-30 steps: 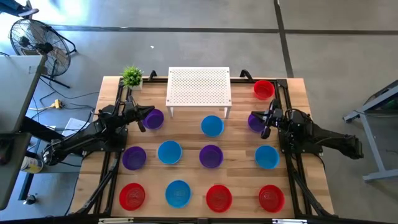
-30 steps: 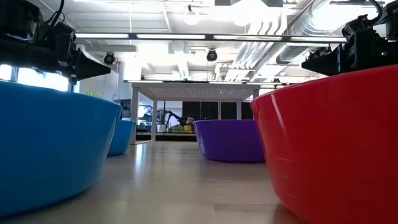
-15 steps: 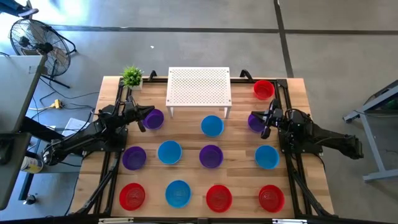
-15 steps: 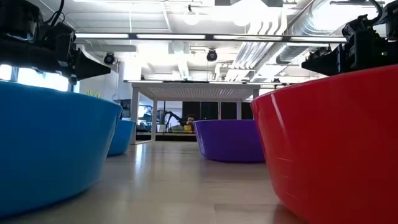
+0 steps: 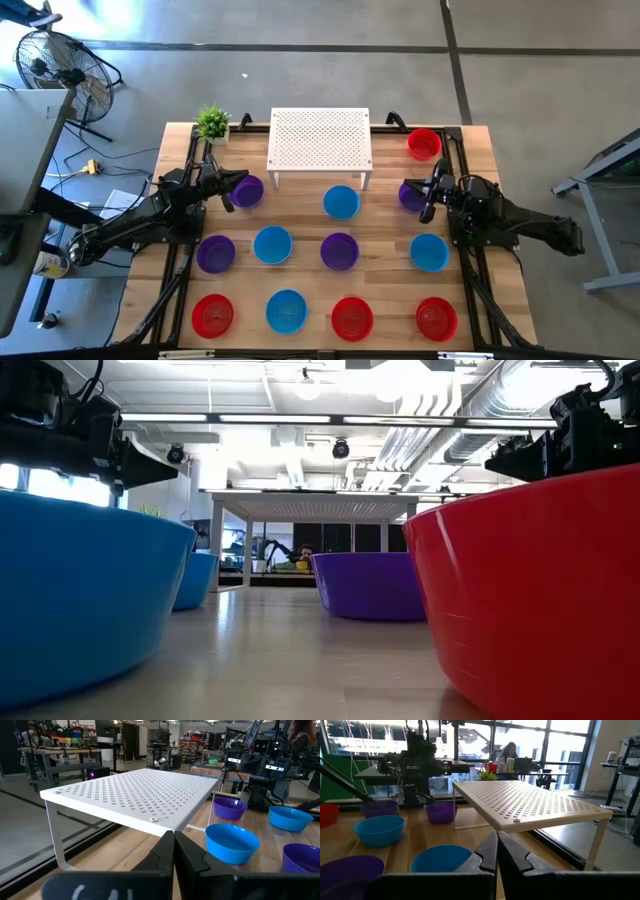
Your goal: Pick & Place Mini bowls
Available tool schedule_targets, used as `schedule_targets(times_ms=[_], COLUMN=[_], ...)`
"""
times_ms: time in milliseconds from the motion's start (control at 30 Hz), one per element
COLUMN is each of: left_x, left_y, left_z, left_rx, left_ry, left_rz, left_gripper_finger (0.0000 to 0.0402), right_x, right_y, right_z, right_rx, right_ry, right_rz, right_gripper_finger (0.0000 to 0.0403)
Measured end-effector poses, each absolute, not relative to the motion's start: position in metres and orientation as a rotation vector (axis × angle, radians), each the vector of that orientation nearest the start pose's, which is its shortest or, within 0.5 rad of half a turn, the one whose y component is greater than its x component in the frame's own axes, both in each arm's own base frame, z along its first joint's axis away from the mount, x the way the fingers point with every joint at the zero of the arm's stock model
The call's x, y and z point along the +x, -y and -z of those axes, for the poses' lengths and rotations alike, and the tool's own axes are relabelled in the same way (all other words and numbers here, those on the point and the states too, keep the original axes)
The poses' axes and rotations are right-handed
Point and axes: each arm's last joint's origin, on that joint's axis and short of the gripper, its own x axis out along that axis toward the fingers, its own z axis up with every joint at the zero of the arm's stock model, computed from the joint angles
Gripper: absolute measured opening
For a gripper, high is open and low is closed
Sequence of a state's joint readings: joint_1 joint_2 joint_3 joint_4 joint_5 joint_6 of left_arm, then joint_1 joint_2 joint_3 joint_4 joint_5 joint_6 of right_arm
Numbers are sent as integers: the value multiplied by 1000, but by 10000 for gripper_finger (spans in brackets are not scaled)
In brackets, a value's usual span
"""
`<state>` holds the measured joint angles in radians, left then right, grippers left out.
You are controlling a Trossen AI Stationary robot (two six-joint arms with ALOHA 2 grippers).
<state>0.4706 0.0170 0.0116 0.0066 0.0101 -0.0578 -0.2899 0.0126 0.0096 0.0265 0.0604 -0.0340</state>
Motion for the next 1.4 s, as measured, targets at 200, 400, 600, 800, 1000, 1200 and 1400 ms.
schedule_targets(times_ms=[200,400,600,800,1000,1200,1400], left_x=[88,87,87,87,87,87,87], left_y=[-44,-45,-45,-45,-45,-45,-44], left_z=[-167,-167,-167,-167,-167,-167,-167], left_rx=[-56,100,121,121,122,65,-13], left_ry=[15,-22,-33,-33,-33,-19,-1], left_rz=[-461,-487,-486,-486,-486,-481,-462], left_gripper_finger=[1,1,1,1,1,1,1], right_x=[93,93,93,93,93,93,93], right_y=[30,30,30,30,30,30,30], right_z=[-168,-168,-168,-168,-168,-168,-168], right_rx=[-36,-36,-36,-36,-36,-36,-36], right_ry=[18,17,18,18,18,18,18], right_rz=[351,351,350,351,351,351,351], right_gripper_finger=[0,0,0,0,0,0,0])
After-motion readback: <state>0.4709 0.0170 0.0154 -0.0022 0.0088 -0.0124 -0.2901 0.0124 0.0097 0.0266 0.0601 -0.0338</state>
